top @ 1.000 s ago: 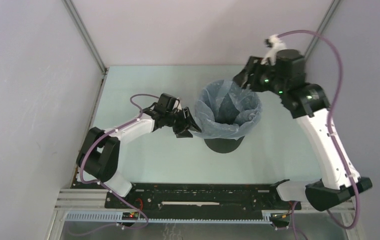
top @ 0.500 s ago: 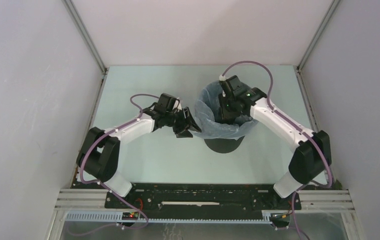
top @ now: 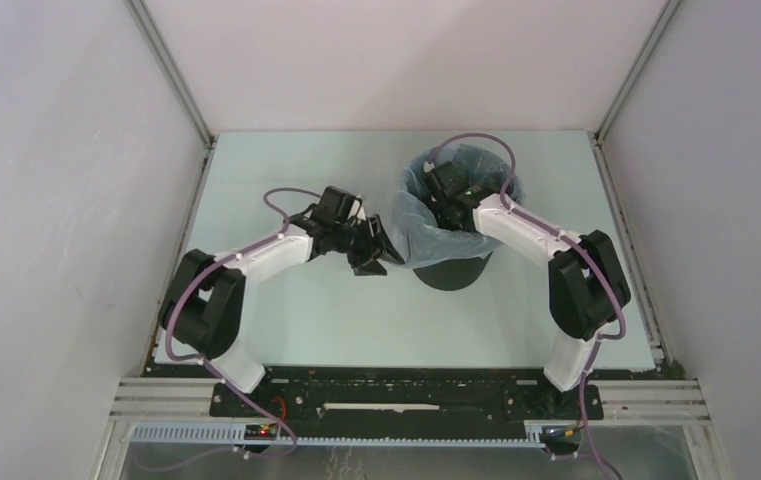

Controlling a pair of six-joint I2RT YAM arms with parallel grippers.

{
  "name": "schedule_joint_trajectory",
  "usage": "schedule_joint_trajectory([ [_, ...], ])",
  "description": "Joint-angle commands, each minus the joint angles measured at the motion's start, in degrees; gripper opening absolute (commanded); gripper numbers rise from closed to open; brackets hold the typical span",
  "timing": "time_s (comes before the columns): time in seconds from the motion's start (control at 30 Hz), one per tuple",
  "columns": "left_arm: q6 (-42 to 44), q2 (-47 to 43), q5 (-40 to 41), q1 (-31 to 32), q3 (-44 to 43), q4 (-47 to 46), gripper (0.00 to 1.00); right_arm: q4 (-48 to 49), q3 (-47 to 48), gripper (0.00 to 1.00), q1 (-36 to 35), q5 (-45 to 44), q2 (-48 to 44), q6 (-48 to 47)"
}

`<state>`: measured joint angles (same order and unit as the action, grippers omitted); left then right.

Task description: Put the trash bags into the trash bin

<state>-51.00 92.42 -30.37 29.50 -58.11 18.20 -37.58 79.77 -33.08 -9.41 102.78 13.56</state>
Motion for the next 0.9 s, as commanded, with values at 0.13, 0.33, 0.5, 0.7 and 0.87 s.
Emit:
schedule_joint_trajectory([
  [0.13, 0.8, 2.3, -0.9, 0.2, -7.0, 0.4, 0.60, -1.2, 4.0, 0.56, 0.6, 0.3, -7.6, -0.3],
  [0.33, 1.1, 2.0, -1.0, 0.2, -6.4, 0.4, 0.60, -3.4, 2.7, 0.60, 1.7, 1.1, -13.6, 0.0],
  [0.5, 1.4, 1.2, -0.9, 0.2, -5.0, 0.2, 0.60, -1.3, -0.9, 0.57, 1.7, 1.7, -13.2, 1.0],
  [0.7, 0.4, 2.3, -1.8, 0.2, -5.6, -0.3, 0.60, 3.3, -4.0, 0.57, 1.7, 3.6, -8.9, 3.8],
  [0.87, -0.1, 4.0, -2.1, 0.2, -7.9, -0.2, 0.60, 5.7, -4.4, 0.58, 1.7, 4.4, -4.0, 3.7],
])
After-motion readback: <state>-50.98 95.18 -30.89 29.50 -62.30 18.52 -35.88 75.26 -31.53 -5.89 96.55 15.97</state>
